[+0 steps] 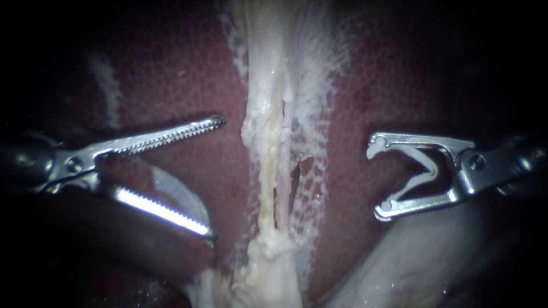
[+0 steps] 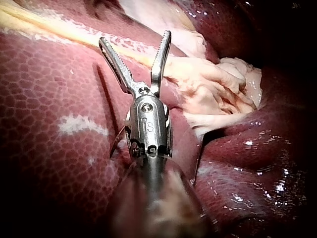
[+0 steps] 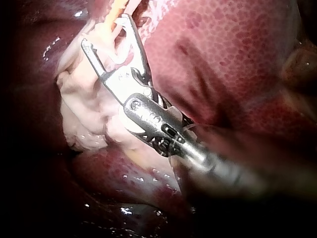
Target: Grabbing gallbladder
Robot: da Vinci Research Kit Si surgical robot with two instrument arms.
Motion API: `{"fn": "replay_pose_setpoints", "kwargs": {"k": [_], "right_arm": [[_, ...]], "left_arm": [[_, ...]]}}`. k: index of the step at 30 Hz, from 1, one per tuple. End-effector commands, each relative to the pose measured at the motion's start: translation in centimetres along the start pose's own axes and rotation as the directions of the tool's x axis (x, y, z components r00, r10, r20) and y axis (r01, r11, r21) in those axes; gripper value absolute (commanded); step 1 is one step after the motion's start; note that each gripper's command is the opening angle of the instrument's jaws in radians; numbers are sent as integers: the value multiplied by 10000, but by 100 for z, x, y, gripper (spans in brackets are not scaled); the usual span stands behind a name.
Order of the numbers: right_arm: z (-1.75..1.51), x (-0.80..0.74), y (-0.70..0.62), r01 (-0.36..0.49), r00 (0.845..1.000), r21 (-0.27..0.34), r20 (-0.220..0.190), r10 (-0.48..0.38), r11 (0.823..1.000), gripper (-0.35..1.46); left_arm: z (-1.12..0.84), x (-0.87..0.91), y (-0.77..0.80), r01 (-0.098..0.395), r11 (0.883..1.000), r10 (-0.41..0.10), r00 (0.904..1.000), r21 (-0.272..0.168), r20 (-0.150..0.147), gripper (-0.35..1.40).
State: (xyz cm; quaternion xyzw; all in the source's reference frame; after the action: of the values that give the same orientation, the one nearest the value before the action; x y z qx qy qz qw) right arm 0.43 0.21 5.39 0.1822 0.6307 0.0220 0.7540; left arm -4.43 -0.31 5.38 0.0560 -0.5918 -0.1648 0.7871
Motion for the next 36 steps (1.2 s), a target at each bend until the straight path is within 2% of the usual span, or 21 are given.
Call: {"fn": "replay_pose_setpoints", "kwargs": {"k": [1, 8, 12, 17, 20, 22, 26, 31, 36], "right_arm": [[0, 0, 0, 1, 10000, 1, 1, -1, 10000, 60], [0, 0, 0, 1, 10000, 1, 1, -1, 10000, 60], [0, 0, 0, 2, 10000, 2, 1, -2, 10000, 60], [0, 0, 0, 3, 10000, 4, 1, -3, 10000, 60], [0, 0, -1, 3, 10000, 5, 1, -3, 10000, 60], [0, 0, -1, 3, 10000, 6, 0, -3, 10000, 60], [0, 0, -1, 4, 10000, 6, 0, -4, 10000, 60], [0, 0, -1, 4, 10000, 6, 0, -4, 10000, 60], [0, 0, -1, 3, 10000, 5, 1, -3, 10000, 60]], "left_arm": [[0, 0, 0, 2, 10000, -2, 10000, 0, 0, 110], [5, 1, 4, -52, 10000, 52, 10000, -32, -9, 111], [11, 1, 7, 499, 9984, -502, 9987, -283, -104, 108], [25, -3, 11, 1174, 9914, -1195, 9922, -580, -345, 96], [32, -3, 13, 1634, 9824, -1682, 9846, -903, -480, 89], [34, -1, 15, 1867, 9778, -1931, 9791, -947, -632, 84], [38, 1, 18, 2424, 9627, -2536, 9633, -1205, -885, 74], [46, 7, 26, 2582, 9547, -2745, 9560, -1479, -1030, 69], [47, 17, 36, 2906, 9395, -3146, 9414, -1811, -1214, 59]]}}
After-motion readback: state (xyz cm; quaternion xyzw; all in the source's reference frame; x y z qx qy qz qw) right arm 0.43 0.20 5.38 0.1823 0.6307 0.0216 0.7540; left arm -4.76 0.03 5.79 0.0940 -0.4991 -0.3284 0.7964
